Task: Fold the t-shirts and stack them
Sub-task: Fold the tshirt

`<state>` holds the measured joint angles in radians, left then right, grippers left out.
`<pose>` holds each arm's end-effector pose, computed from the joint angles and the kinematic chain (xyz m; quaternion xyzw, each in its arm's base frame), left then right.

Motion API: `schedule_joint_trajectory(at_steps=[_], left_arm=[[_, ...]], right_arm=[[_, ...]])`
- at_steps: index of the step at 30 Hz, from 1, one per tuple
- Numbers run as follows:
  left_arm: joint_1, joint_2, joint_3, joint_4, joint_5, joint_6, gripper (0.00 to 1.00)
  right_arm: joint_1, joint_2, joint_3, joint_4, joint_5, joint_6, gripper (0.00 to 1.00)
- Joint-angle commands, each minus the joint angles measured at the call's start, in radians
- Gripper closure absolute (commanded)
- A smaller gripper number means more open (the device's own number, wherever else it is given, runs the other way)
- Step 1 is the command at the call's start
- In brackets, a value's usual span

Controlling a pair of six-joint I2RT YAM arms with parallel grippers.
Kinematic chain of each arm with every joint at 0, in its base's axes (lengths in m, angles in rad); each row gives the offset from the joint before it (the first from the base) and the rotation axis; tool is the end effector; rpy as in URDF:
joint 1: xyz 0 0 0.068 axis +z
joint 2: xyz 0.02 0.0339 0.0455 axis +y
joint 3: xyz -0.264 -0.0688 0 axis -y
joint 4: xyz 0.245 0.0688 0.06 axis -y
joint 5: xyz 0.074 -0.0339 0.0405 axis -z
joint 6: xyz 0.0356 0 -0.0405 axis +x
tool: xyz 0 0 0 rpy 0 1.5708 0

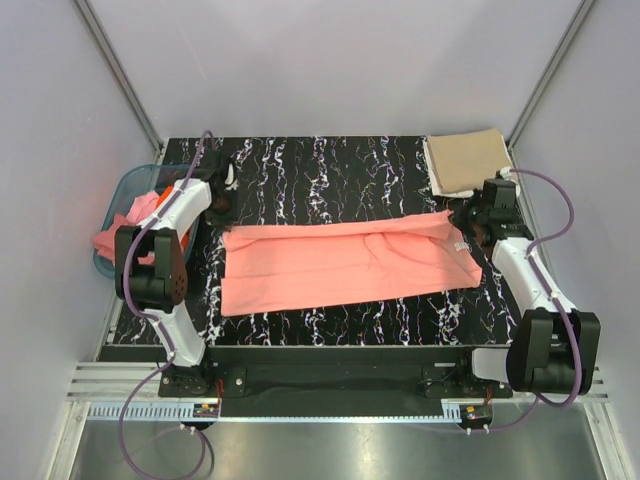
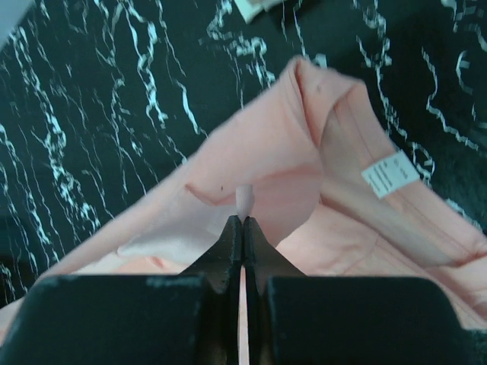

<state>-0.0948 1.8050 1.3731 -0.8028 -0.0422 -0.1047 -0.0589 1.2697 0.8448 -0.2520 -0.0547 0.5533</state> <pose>0.3635 -0.0331 0.2188 -0.0084 0.9857 0.0040 0.1685 0.2747 -0.0142 0.2507 0.2604 0.8631 0.1296 0.4129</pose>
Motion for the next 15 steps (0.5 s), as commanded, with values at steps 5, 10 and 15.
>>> schedule_joint_trajectory(at_steps=[5, 10, 15], left_arm=[[0.000, 0.021, 0.110, 0.027, -0.126, 0.025, 1.00], [0.000, -0.027, 0.070, 0.050, -0.157, 0.017, 1.00], [-0.002, -0.061, -0.044, 0.056, -0.199, -0.007, 1.00]], right_arm=[[-0.009, 0.092, 0.183, 0.036, 0.112, -0.049, 1.00], [-0.010, 0.060, 0.154, 0.033, 0.095, -0.072, 1.00], [-0.010, -0.038, 0.070, -0.001, 0.099, -0.087, 1.00]])
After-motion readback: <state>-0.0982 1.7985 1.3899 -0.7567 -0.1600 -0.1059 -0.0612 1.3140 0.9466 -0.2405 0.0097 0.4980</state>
